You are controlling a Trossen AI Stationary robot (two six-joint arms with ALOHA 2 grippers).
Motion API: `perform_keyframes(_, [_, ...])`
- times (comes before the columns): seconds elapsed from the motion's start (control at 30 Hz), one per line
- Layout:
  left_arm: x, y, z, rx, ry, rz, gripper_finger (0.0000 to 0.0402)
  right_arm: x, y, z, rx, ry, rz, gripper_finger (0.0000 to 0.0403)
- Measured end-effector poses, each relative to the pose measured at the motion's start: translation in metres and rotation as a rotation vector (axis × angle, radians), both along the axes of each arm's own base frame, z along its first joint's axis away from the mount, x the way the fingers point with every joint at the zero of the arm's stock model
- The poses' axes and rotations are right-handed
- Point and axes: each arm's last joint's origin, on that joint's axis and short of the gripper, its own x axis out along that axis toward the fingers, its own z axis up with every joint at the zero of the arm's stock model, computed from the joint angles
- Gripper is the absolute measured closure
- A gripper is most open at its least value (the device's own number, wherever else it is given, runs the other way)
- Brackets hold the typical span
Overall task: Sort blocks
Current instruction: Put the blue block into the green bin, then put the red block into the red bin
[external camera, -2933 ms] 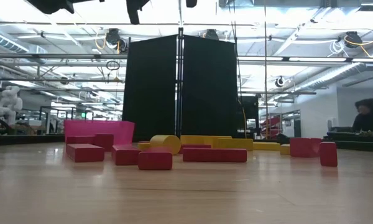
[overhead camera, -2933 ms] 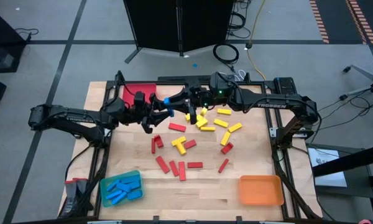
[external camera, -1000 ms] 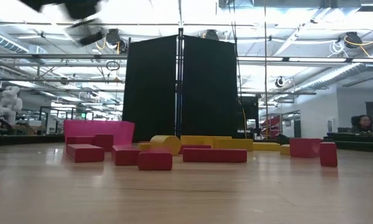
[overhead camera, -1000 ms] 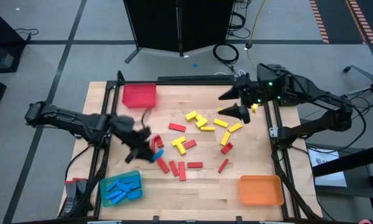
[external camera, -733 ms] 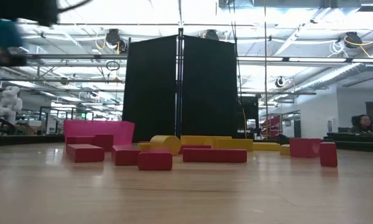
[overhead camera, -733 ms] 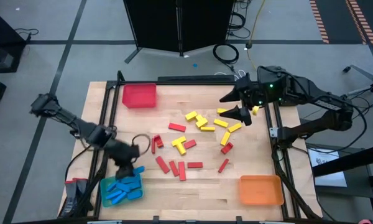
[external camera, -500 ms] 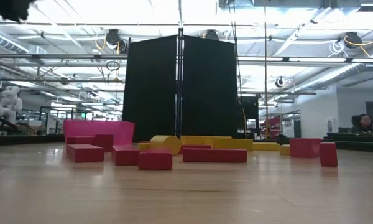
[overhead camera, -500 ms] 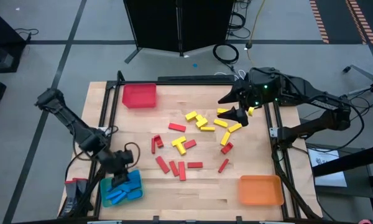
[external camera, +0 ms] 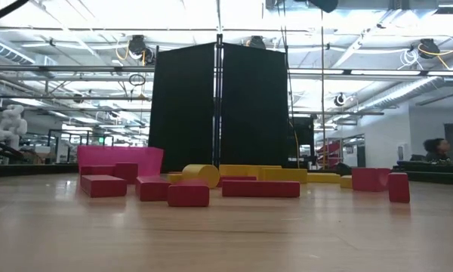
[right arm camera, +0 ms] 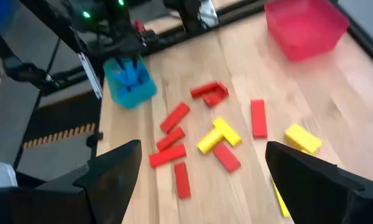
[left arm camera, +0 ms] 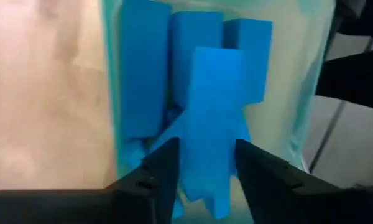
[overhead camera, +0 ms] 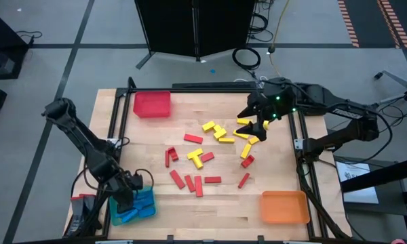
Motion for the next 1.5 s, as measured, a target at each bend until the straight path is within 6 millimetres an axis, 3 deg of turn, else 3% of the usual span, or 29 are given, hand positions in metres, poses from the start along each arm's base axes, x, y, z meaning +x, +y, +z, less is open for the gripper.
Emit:
perform_keyframes(0.23, [0.005,-0.006,-0.004,-0.019,-0.005,0.011,0.0143,0.02,-0.002,-0.019,-0.019,0.103,0.035,0.0064])
perform_keyframes(0.37, [0.005,-0.005,-0.001,-0.051,0.027,0.086,0.0114,0.042,-0.004,-0.036,-0.011,0.157,0.042,0.0064])
perform_keyframes(0.67, [0.0,0.011,0.048,-0.228,-0.163,0.162,0.0111,0.082,-0.004,-0.104,-0.141,0.521,0.106,0.0064])
perform_keyframes(0.83, [-0.006,0.029,0.077,-0.271,-0.365,0.286,0.0111,0.1,0.019,-0.141,-0.104,0.671,0.268,0.0064])
perform_keyframes(0.97, [-0.01,0.046,0.098,-0.216,-0.595,0.388,0.0111,0.118,0.043,-0.166,-0.151,0.687,0.386,0.0064])
perform_keyframes(1.1, [-0.014,0.061,0.114,-0.107,-0.812,0.478,0.0111,0.136,0.053,-0.19,-0.203,0.664,0.438,0.0064])
perform_keyframes(1.27, [-0.018,0.075,0.123,0.042,-0.967,0.568,0.0111,0.158,0.046,-0.201,-0.336,0.581,0.386,0.0064])
perform_keyframes(1.5, [-0.02,0.082,0.126,0.069,-0.996,0.618,0.0111,0.176,0.034,-0.216,-0.381,0.513,0.353,0.0064])
